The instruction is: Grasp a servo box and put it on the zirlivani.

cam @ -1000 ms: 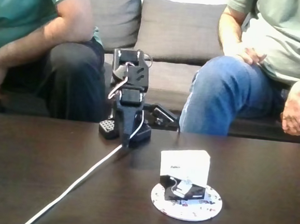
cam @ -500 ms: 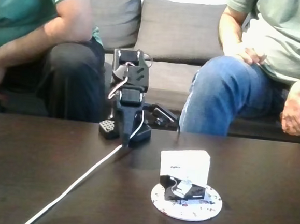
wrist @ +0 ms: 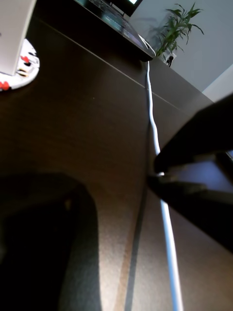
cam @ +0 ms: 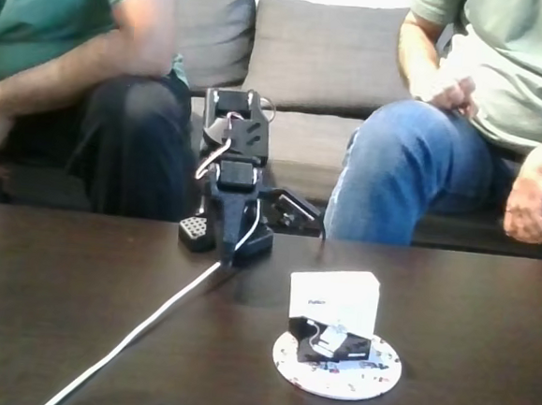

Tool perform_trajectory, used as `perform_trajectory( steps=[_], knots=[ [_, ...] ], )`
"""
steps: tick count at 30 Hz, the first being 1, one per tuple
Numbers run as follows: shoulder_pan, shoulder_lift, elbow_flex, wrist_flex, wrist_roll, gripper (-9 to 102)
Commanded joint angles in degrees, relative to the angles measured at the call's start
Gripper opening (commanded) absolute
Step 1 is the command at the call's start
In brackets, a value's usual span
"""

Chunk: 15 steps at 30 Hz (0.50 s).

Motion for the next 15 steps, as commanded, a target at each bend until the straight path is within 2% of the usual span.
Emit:
perform_trajectory(
  steps=[1,15],
  knots=[
    [0.18,-0.35,-0.88,-0.18,-0.09,0],
    [0.26,-0.35,-0.88,-0.26,0.0,0]
  ],
)
